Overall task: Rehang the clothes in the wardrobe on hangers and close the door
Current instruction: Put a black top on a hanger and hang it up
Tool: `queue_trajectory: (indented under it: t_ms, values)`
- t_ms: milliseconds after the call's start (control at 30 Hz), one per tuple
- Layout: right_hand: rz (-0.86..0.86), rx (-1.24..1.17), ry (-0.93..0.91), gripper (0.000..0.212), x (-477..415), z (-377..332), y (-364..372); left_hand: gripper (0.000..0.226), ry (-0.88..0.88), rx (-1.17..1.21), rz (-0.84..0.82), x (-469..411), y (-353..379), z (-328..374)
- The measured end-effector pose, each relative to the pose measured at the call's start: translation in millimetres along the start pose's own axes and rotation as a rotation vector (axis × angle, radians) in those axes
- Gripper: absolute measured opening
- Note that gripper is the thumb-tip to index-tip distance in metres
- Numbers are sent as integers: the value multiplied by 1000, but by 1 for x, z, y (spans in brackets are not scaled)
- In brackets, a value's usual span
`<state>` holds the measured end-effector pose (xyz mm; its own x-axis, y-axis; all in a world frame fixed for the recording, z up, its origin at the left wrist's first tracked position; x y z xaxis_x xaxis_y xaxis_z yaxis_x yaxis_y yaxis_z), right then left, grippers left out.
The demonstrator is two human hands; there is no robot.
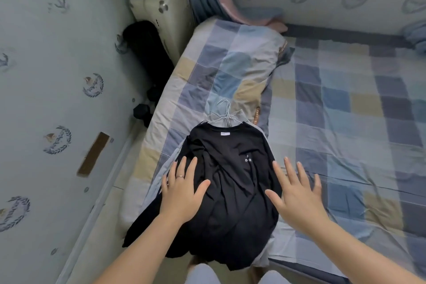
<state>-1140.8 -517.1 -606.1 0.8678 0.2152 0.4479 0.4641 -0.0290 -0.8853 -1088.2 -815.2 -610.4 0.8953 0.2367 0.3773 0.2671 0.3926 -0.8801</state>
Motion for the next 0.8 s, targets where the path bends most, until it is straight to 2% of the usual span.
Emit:
queue_trajectory:
  t_ms: [200,433,633,800]
  values:
    - [-129,-3,155,74,-64,-16,64,71,-106,39,-169,-92,49,-64]
    - [-181,38,166,74,-183,-25,161,71,0,-55,-243,-214,140,-96]
    - [-120,37,156,74,-305,-19,219,72,73,-57,-134,-315,189,-96]
    - [8,-13,191,76,-405,4,221,71,90,-80,31,-386,198,-86]
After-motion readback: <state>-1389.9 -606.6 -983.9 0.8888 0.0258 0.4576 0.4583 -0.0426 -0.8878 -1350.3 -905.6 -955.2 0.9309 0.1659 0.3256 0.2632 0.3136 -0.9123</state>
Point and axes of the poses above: each hand's wrist, its own x-axis away from the middle knuckle, its own y-axis out of the palm, z = x × y, the point moved 8 cm from there along -x, towards the middle knuckle
